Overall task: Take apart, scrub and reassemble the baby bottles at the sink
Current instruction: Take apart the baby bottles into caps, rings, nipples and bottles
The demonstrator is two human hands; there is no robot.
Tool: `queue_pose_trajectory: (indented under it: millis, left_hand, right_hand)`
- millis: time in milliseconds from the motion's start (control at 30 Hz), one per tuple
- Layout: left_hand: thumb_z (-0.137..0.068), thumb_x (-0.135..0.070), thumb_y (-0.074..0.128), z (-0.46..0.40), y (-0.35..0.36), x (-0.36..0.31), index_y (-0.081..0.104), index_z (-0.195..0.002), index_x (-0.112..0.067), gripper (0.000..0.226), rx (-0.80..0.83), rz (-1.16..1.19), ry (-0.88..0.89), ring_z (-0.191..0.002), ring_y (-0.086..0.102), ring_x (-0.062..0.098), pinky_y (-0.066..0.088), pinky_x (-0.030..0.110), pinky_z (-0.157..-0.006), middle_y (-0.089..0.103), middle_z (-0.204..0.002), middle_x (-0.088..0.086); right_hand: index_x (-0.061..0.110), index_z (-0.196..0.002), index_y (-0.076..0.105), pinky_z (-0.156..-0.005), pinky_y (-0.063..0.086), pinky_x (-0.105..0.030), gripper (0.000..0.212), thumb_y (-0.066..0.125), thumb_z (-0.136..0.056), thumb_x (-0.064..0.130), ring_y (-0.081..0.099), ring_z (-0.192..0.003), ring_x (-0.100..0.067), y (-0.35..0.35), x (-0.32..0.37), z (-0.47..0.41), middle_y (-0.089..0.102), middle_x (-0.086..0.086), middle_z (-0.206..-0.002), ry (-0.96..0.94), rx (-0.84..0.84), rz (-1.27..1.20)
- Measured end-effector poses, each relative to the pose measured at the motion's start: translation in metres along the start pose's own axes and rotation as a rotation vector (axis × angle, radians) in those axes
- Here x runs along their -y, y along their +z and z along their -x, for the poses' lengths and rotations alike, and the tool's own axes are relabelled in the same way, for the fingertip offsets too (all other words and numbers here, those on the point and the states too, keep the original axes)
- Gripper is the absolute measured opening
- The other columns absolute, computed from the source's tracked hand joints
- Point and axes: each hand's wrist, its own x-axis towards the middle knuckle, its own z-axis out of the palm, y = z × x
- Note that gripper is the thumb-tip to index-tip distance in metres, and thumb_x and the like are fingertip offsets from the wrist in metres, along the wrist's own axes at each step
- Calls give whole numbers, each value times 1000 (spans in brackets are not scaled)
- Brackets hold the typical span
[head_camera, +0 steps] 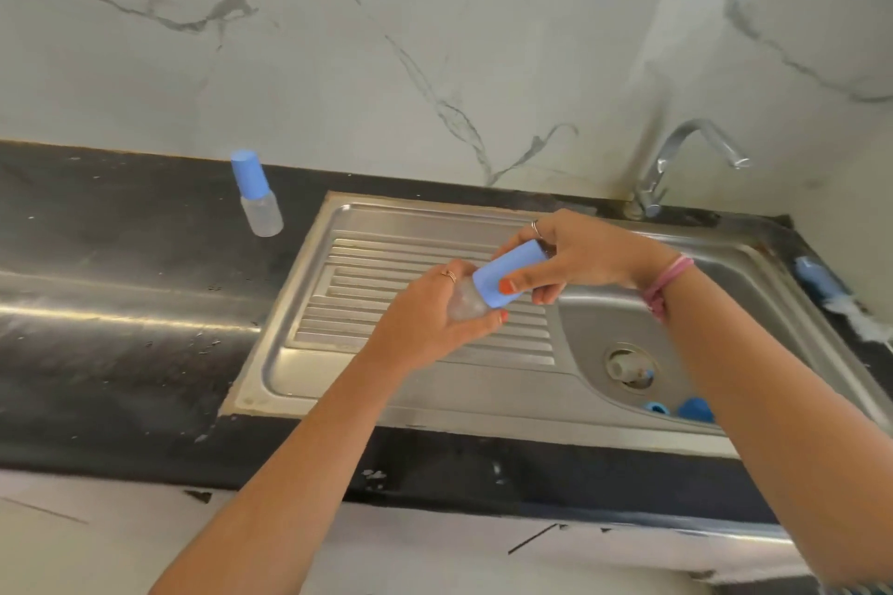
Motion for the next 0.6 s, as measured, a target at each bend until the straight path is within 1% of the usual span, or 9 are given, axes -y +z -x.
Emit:
queue_pose_trajectory:
  millis: [67,133,200,267,333,400,433,500,600]
  left_hand:
    - [-78,-59,67,-3,10,-9,54,-113,-32,45,27,30,-3,-72,58,1,40,12,-56,61,-84,-16]
    - [-79,-57,68,-4,19,-12,55,-114,-33,44,76,78,-45,-69,58,-2,39,12,-54,62,-80,-15]
    - [-78,-57,69,-5,25,-16,55,-117,-33,48,97,121,-83,-68,57,-6,39,11,-54,62,-82,-16]
    - [-76,-58,68,-5,26,-19,55,-121,-32,54,81,111,-72,-73,59,-2,43,15,-59,64,-89,-15]
    - [-76,-53,70,-4,28,-22,52,-129,-32,59,53,52,-12,-81,60,4,47,21,-67,65,-98,-14]
    - [-79,-46,72,-2,28,-24,49,-133,-34,60,29,-10,36,-77,57,3,44,22,-66,62,-98,-16]
    - [-79,-46,72,-1,28,-23,48,-133,-34,60,19,-35,48,-75,56,2,44,21,-64,61,-96,-17]
    - [-79,-49,71,2,27,-21,50,-132,-33,58,13,-77,65,-77,57,3,49,24,-67,61,-97,-17]
    - [-79,-56,68,8,24,-13,52,-128,-32,56,20,-81,60,-78,59,3,52,24,-67,63,-94,-17]
  right_hand:
    - [25,-112,69,-76,57,-26,37,81,-78,30,71,-83,-14,-8,-7,14,74,2,-96,-66,5,94]
    - [23,-121,65,-91,52,-28,47,82,-77,24,66,-101,-7,-12,-12,25,70,9,-112,-155,14,202]
    - [23,-122,64,-96,50,-30,49,82,-76,16,62,-107,-5,-14,-15,32,67,11,-117,-209,10,205]
    - [27,-121,64,-96,50,-28,50,82,-76,14,62,-107,-3,-17,-19,36,67,13,-117,-227,28,183]
    - [32,-124,60,-93,52,-25,53,82,-76,26,63,-106,-4,-19,-24,38,65,15,-120,-176,77,127]
    - [31,-127,55,-79,58,-28,65,78,-70,49,70,-96,-11,-19,-27,37,65,9,-118,-19,100,-31]
    - [28,-125,55,-71,59,-27,69,74,-66,59,72,-88,-14,-16,-28,34,67,5,-111,72,115,-76]
    - [21,-109,63,-60,58,-24,68,66,-64,72,74,-76,-18,-10,-28,27,73,2,-90,158,164,6]
    - [15,-91,68,-57,55,-20,64,63,-67,75,73,-67,-17,0,-26,17,73,-1,-71,152,141,123]
